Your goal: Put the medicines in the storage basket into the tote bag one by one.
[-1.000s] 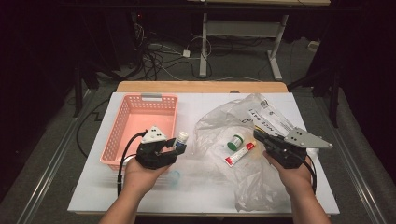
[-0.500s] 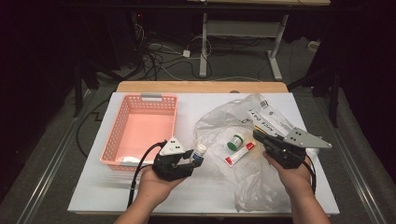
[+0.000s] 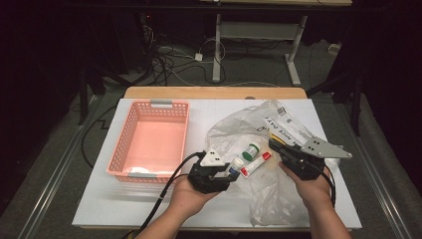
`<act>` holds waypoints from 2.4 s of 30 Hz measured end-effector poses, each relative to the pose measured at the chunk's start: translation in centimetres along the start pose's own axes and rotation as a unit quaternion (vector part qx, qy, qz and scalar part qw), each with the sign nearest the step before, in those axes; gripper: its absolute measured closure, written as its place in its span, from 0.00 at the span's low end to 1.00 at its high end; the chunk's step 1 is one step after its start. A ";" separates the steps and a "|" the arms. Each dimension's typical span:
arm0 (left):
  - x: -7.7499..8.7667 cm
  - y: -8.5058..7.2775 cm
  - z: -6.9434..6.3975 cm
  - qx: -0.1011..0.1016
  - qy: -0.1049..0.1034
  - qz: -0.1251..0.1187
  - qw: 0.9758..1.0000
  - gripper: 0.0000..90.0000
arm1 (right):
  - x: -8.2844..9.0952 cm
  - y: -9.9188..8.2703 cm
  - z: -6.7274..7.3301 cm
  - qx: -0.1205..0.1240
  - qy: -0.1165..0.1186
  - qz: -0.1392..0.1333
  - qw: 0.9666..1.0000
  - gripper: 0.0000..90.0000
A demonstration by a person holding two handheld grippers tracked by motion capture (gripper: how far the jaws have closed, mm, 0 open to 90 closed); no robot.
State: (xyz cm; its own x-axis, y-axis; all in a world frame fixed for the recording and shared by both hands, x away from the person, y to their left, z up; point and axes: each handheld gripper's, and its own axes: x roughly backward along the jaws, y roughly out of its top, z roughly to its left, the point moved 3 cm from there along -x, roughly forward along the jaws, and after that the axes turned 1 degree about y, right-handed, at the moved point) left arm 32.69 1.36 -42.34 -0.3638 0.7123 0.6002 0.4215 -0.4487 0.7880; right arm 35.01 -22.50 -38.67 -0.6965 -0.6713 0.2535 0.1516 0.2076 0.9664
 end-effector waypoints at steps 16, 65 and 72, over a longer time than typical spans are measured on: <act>-6.6 2.2 -0.5 -0.010 0.018 -0.008 1.000 0.65 | 0.4 0.2 -0.5 -0.009 -0.005 -0.012 1.000 1.00; -2.6 -4.8 0.8 0.008 0.005 -0.026 1.000 0.01 | 0.4 -0.4 -1.0 -0.015 -0.013 0.001 1.000 1.00; -1.8 -5.9 1.5 0.018 0.019 -0.023 0.999 0.00 | 0.6 -0.2 -1.3 -0.020 -0.018 -0.005 1.000 1.00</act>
State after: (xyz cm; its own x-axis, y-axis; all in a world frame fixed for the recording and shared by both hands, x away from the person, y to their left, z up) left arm 32.16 3.50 -48.28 -0.4142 0.7100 0.5695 0.4327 -0.3969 0.8095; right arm 35.49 -23.83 -38.66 -0.7224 -0.6471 0.2438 0.1721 0.1732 0.9697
